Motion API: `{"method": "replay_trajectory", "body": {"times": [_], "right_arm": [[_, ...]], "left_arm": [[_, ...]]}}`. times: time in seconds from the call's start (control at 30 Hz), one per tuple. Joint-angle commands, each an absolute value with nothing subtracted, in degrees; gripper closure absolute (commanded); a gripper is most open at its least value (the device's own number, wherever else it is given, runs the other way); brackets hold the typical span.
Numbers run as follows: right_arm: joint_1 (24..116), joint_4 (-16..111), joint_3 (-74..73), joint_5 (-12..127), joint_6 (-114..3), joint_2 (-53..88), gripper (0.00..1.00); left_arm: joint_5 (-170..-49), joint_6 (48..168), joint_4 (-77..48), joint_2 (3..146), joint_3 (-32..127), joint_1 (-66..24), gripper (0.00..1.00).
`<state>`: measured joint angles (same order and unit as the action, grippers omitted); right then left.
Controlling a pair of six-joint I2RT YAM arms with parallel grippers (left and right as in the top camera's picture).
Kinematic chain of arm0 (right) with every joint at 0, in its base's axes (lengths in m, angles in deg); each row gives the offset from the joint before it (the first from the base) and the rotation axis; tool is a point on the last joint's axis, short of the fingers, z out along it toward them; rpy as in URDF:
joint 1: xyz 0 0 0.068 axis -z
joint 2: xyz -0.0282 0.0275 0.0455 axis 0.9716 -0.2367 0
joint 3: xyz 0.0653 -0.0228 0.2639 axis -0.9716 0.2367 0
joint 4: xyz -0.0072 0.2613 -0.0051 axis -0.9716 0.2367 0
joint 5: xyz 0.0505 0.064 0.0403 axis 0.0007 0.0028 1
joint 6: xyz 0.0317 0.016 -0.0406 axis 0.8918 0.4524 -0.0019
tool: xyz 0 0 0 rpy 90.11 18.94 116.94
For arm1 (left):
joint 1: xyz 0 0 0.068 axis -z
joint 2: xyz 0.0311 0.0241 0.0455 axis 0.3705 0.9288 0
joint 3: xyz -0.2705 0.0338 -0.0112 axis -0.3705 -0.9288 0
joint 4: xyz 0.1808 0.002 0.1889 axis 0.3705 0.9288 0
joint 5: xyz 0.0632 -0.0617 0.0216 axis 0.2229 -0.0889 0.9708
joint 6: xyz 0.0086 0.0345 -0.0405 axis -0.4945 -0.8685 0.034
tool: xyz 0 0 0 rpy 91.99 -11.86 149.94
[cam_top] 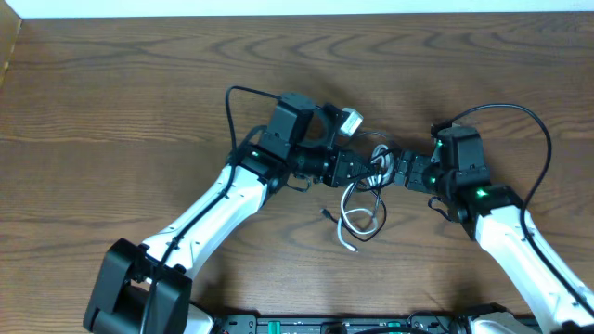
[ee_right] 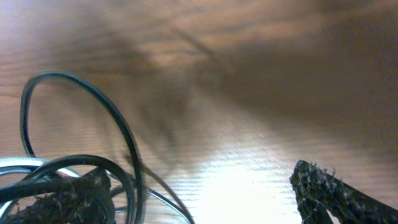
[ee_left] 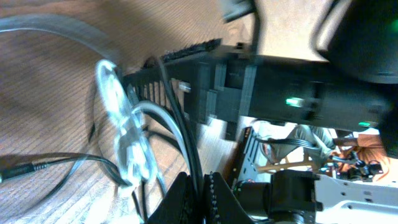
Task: Untangle cables
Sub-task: 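Pull the grippers apart, stretching the black cable left and right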
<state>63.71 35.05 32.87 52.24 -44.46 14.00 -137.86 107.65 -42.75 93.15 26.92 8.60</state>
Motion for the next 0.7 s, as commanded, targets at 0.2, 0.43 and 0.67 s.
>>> {"method": "replay_trajectory", "body": {"times": [0.2, 0.43, 0.67], "right_arm": [[70.7, 38.6, 32.7, 42.2, -36.5, 8.5, 0.12], [74.8, 41.1, 32.7, 42.2, -36.5, 8.5, 0.11], [78.9, 42.4, 32.7, 44.2, -37.6, 8.5, 0.11]], "left_arm": [[-144.9, 107.9, -41.8, 88.3, 27.3, -0.5, 0.92], [-145.9, 107.9, -41.0, 86.9, 27.3, -10.1, 0.92], [-146.4, 107.4, -38.7, 87.0, 27.3, -18.0, 0.92]]}}
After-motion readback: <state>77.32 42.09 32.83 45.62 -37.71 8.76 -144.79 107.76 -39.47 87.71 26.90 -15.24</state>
